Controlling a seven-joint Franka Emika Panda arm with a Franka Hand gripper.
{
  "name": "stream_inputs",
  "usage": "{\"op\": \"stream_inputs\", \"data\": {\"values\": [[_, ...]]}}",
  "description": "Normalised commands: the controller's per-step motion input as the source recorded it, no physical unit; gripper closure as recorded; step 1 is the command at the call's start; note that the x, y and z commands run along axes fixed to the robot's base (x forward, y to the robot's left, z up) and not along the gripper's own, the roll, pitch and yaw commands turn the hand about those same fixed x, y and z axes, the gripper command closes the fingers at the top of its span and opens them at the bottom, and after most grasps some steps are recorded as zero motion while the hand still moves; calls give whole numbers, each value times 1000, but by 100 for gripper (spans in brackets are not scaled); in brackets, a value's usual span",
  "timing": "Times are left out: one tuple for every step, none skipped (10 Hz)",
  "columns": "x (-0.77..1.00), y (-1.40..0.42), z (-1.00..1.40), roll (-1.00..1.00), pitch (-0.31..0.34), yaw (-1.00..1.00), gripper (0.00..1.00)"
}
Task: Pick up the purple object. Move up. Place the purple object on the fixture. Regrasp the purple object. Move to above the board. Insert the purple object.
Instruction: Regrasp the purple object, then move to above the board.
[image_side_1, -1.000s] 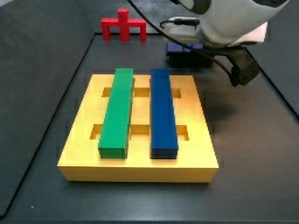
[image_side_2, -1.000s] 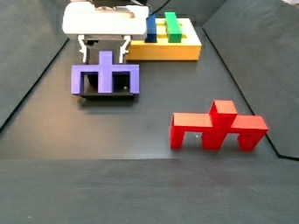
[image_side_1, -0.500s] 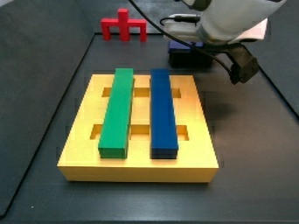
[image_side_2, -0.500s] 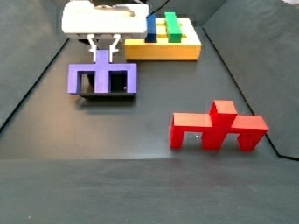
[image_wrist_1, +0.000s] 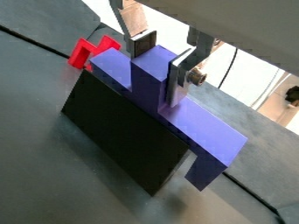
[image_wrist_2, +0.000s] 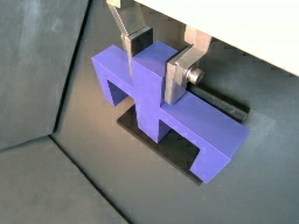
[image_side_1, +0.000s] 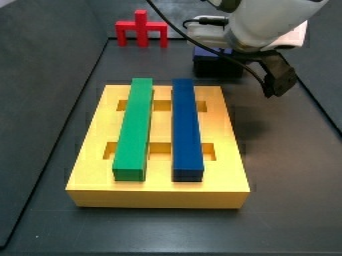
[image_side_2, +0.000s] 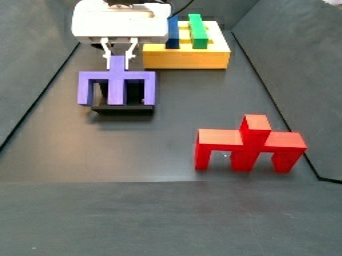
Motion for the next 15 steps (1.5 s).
{"op": "stream_inputs", "data": {"values": [[0, 0, 0, 0, 0, 0, 100], [0, 0, 0, 0, 0, 0, 100], [0, 0, 0, 0, 0, 0, 100], [0, 0, 0, 0, 0, 0, 100], [0, 0, 0, 0, 0, 0, 100], [0, 0, 0, 0, 0, 0, 100], [0, 0, 1400, 0, 0, 0, 100], [-21, -36, 1400, 6, 4, 1, 100], [-62, -42, 1400, -16, 9, 6, 100], [-53, -34, 1400, 1, 11, 8, 100], [-35, -64, 1400, 1, 54, -10, 100], [-36, -61, 1400, 4, 53, -9, 100], [-10, -34, 917, -6, 61, 4, 100], [7, -35, 570, 6, 74, 13, 100], [32, -25, 245, 6, 90, 21, 100]]}}
